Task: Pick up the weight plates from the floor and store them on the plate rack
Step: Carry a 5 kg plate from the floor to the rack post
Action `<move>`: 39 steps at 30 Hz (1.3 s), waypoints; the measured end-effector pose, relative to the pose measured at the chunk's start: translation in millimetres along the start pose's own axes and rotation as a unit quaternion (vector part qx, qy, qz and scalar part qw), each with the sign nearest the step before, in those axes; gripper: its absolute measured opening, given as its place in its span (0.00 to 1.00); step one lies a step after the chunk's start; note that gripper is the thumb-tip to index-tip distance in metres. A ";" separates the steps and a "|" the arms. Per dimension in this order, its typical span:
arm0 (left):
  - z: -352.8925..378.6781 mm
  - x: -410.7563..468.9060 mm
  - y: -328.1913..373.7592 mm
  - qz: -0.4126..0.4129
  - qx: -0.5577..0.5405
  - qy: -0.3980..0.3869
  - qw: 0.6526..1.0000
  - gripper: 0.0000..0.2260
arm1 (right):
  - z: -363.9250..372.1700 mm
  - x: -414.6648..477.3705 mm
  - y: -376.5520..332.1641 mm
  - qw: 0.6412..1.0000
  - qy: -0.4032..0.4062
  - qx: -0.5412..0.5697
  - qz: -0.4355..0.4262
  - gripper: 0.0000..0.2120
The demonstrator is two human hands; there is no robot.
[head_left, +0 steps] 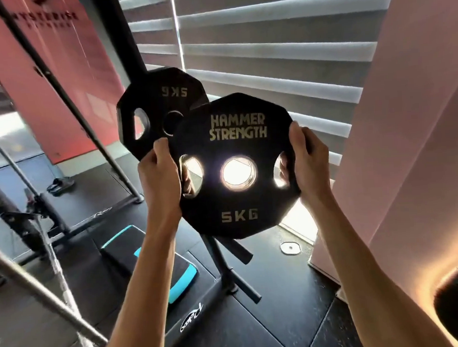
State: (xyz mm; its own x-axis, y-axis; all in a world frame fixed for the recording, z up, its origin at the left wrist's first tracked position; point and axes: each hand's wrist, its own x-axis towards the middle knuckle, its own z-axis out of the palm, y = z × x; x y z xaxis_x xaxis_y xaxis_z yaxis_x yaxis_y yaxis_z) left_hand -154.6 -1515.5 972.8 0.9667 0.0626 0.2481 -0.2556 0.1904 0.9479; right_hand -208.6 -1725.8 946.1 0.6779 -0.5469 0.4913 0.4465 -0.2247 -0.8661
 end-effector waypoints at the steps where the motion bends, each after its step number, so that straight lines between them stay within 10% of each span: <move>1: 2.7 -0.2 0.4 0.006 0.000 0.001 1.000 0.21 | -1.1 3.9 0.5 1.000 0.004 0.000 -0.005 0.14; 39: 43.3 48.6 -16.6 0.148 0.092 0.372 0.912 0.13 | 82.7 130.0 83.1 0.970 -0.167 0.155 -0.080 0.13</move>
State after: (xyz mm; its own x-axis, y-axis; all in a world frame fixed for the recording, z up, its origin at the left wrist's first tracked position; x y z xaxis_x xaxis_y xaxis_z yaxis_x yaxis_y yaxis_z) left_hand -102.9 -1558.0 977.8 0.5617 0.7455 0.3588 -0.4321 -0.1055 0.8956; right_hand -35.0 -1748.9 945.6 0.7142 -0.2205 0.6643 0.6804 -0.0038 -0.7328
